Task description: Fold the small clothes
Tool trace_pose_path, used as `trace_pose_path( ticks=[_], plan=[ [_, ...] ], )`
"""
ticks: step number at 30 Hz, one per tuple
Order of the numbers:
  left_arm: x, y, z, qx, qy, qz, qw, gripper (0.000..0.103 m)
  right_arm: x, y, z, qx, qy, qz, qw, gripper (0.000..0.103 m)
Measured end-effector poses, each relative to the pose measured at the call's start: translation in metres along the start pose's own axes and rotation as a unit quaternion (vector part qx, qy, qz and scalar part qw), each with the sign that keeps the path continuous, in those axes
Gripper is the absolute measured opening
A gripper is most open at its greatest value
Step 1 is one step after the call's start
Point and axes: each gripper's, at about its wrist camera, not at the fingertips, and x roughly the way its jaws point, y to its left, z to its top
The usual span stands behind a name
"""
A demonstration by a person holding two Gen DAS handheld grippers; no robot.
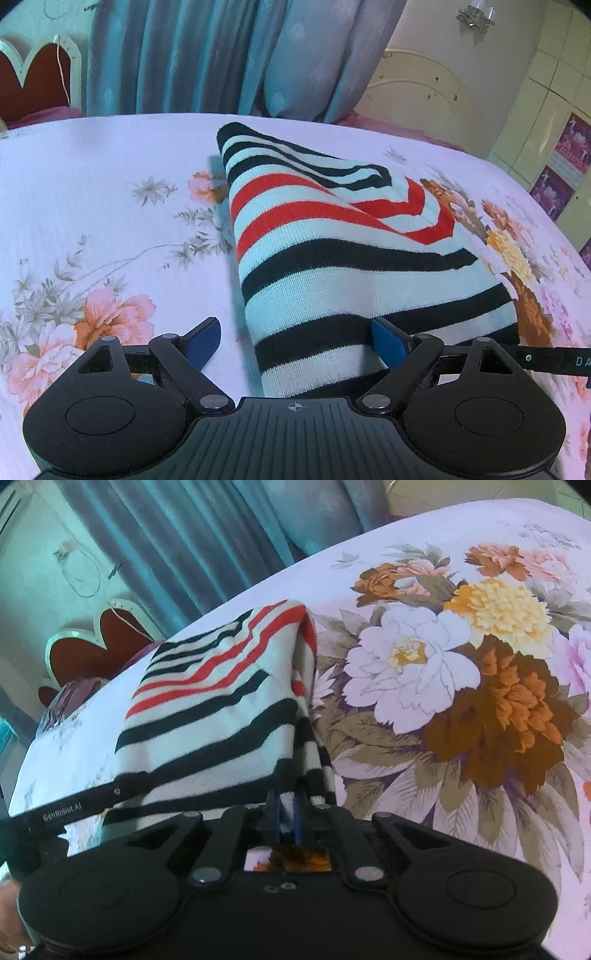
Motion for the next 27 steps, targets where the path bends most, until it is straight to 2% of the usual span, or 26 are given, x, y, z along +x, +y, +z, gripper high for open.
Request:
trace_pose_path(
  ticks=[2,4,5,11,18,23,27],
  plan=[
    [-0.008,-0.001,0.005,0.000,-0.006,0.000,1.0000,0.087,-0.004,0.000,0.005,0.009,0.004,0.005,1.000,0.011],
    [-0.019,0.001,0.013,-0.012,-0.027,-0.005,0.9996,0.087,-0.016,0.007,0.016,0.000,-0.016,0.001,1.000,0.033],
    [-0.023,0.003,0.018,-0.020,-0.035,-0.009,0.9991,0.087,-0.021,0.013,0.022,-0.013,-0.030,-0.006,0.999,0.036],
    [-0.015,0.009,0.052,-0.035,-0.061,0.003,0.9975,0.087,-0.012,0.041,0.065,-0.072,-0.073,-0.031,0.994,0.036],
    [0.022,0.015,0.074,-0.055,-0.051,0.038,0.9964,0.087,0.047,0.078,0.106,-0.120,-0.073,-0.062,0.988,0.034],
    [0.044,0.017,0.067,-0.039,-0.030,0.053,0.9974,0.087,0.087,0.085,0.118,-0.132,-0.077,-0.099,0.983,0.032],
    [0.050,0.022,0.057,-0.047,-0.028,0.042,0.9976,0.087,0.108,0.067,0.110,-0.129,-0.071,-0.131,0.980,0.030]
  ],
)
